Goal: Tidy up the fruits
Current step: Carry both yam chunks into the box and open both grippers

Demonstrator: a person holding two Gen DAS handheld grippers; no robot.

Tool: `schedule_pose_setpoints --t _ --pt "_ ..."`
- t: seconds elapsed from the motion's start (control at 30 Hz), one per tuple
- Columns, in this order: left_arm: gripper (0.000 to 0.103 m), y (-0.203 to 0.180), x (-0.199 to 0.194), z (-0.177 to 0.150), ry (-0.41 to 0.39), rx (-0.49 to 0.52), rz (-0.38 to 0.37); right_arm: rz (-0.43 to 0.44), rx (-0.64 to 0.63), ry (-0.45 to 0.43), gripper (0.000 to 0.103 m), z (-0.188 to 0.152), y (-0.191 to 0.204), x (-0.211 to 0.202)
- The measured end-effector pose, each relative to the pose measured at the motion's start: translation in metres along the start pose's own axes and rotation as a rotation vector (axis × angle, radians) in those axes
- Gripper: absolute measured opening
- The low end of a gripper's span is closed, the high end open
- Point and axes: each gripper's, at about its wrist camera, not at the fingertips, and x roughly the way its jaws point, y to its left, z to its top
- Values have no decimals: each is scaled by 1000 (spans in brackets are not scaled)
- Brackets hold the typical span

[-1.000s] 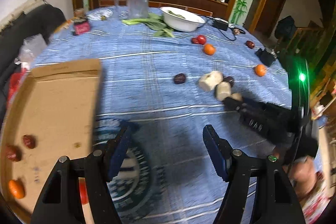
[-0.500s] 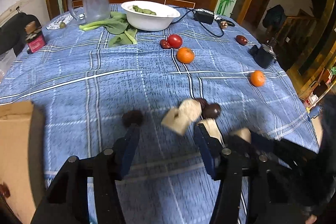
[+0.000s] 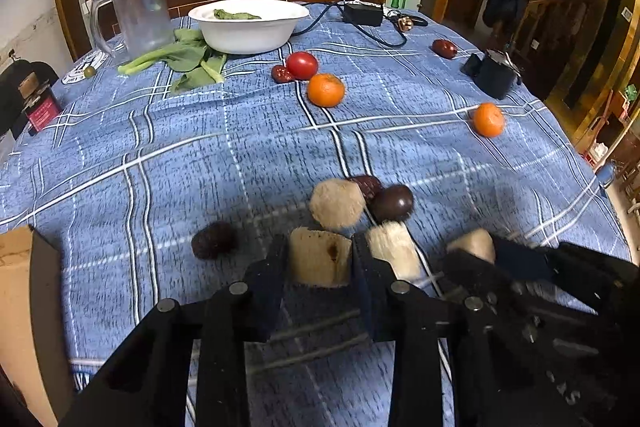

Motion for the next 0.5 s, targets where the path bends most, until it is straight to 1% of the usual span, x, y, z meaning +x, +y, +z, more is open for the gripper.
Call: schedule_pose_setpoints --t 0.07,0.17,0.23,0.4,0.5 --pt "30 2 -13 -3 -12 -25 -7 21 7 -10 31 1 -1 -2" --pt "30 10 -44 -13 -52 -78 -39 61 7 -37 31 2 1 -7" --pt "30 14 -62 -22 -73 -94 -39 93 2 -56 31 2 3 -11" --pt "31 46 -112 -53 -120 -153 16 83 -33 -95 31 -1 13 -16" --pt "31 80 -140 -72 -136 -205 60 65 -52 -116 31 -4 18 -19"
